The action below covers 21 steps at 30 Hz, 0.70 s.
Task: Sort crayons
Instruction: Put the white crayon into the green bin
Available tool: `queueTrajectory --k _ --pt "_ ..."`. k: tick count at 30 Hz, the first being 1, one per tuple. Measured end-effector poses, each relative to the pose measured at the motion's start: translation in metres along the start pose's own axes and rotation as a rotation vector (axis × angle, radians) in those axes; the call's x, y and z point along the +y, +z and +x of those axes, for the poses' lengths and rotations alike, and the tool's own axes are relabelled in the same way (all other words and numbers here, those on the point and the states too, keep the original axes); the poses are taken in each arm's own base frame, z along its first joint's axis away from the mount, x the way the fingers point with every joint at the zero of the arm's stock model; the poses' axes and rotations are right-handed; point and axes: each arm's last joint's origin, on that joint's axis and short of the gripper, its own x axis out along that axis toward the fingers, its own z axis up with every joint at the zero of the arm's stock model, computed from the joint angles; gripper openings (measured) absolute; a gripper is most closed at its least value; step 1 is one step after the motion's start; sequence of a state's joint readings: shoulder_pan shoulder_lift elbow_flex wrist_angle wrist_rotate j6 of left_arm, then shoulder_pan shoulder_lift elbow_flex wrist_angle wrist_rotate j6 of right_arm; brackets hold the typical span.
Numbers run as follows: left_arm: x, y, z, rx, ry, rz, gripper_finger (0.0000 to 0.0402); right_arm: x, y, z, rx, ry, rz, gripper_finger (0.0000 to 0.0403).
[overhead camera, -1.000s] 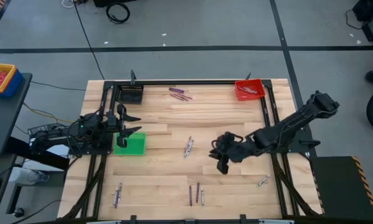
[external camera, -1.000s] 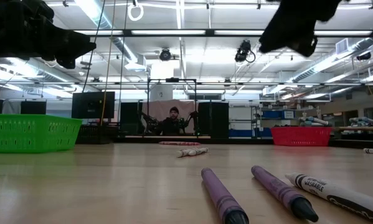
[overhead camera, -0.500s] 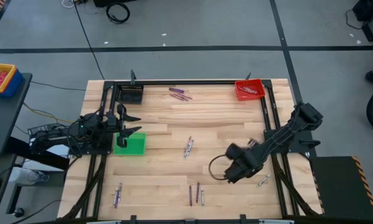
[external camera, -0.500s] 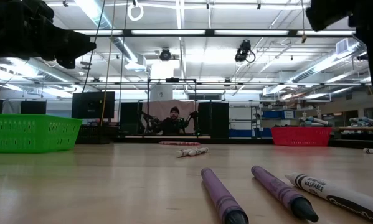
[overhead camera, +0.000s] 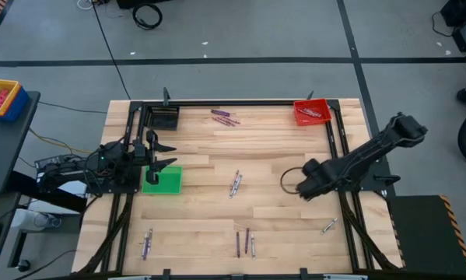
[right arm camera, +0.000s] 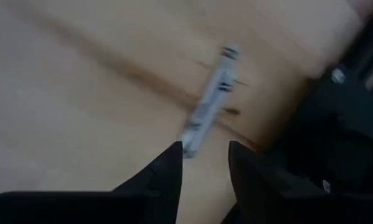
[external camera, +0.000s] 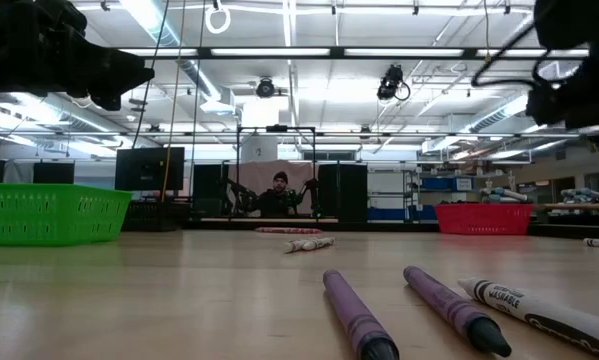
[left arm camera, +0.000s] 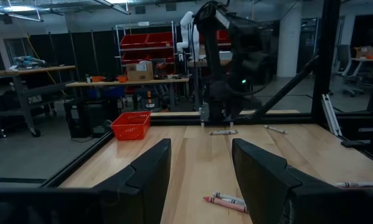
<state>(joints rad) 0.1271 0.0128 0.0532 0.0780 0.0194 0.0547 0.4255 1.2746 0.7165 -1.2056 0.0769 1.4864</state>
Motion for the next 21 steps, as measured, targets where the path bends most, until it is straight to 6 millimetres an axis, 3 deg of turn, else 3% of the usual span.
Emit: queueTrajectory --k 5,21 --pt "0.0 0.0 0.0 0.002 0.0 0.0 0.0183 -0.001 0.007 0.002 -0.03 0.028 0.073 0.0136" --pt "0.0 0.0 0.001 0.001 0.0 0.0 0.0183 0.016 0.025 0.041 0.027 -0.248 0.099 0.0134"
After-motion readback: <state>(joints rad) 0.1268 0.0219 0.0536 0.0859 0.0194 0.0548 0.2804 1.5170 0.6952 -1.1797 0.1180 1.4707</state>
